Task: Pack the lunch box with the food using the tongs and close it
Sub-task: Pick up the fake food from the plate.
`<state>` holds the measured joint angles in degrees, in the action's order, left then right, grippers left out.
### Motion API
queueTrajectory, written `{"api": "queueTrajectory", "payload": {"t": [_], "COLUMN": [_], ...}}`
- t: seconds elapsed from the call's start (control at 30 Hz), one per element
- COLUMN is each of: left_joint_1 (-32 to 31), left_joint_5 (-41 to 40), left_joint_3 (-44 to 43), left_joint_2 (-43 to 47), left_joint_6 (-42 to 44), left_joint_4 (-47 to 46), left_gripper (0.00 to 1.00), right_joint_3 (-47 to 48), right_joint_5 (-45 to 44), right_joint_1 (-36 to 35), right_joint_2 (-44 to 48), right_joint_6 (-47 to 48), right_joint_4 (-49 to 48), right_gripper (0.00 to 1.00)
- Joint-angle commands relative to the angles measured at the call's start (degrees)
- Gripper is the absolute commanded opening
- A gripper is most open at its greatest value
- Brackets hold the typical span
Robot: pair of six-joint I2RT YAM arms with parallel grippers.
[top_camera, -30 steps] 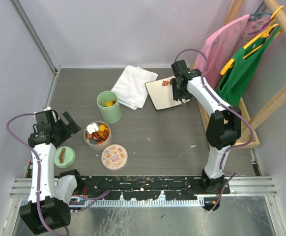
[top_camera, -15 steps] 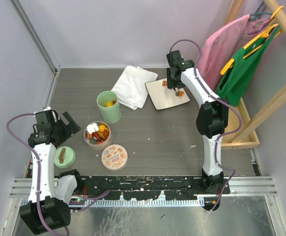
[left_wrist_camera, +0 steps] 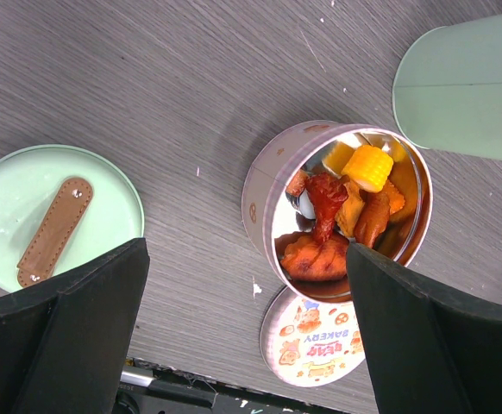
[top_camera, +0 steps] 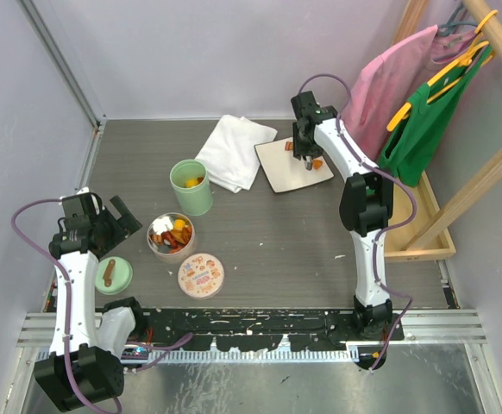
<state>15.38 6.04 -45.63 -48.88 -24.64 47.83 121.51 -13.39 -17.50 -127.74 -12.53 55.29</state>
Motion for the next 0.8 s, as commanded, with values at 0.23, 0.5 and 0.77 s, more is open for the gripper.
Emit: {"api": "queueTrajectory", "payload": {"t": [0.23,0.5,0.77], "left_joint_1": [-0.1,-0.1,-0.1], "left_joint_5": [0.7,0.9,0.7], "left_joint_3": [-1.1,-1.1,-1.1], "left_joint_2": [0.4,0.5,0.7], "left_joint_6": [0.5,0.4,0.5], "left_joint_4": [-1.8,-1.8,-1.9], "left_gripper": [0.98,0.98,0.98], "right_joint_3": [2.1,-0.2,-6.2], "right_joint_5": [0.0,-1.4,0.3], "right_joint_1": [0.2,0.2,-0.3], "right_joint_2": [-0.3,0.9,10.7], "right_joint_6": [-1.7,-1.4,-0.6], "right_joint_4": [-0.4,0.1,-3.5], "right_gripper": [0.39,0.33,0.24]}}
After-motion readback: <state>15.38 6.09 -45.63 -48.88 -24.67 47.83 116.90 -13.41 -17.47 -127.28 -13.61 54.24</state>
